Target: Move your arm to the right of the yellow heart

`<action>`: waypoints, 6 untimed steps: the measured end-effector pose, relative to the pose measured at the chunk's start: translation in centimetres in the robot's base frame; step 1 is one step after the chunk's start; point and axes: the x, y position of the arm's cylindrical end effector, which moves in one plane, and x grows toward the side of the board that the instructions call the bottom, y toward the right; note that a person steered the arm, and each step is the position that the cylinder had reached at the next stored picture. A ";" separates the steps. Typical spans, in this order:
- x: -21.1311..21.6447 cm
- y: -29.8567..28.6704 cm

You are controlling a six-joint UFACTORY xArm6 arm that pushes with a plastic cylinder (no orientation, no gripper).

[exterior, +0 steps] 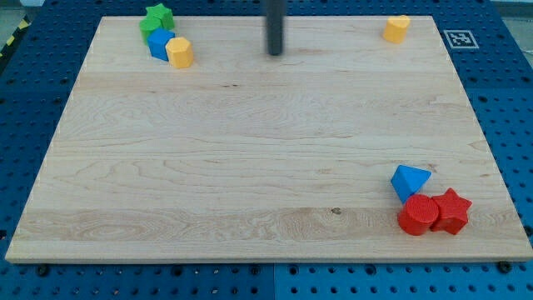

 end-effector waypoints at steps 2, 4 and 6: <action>2.4 24.3; -1.2 25.5; -2.0 23.0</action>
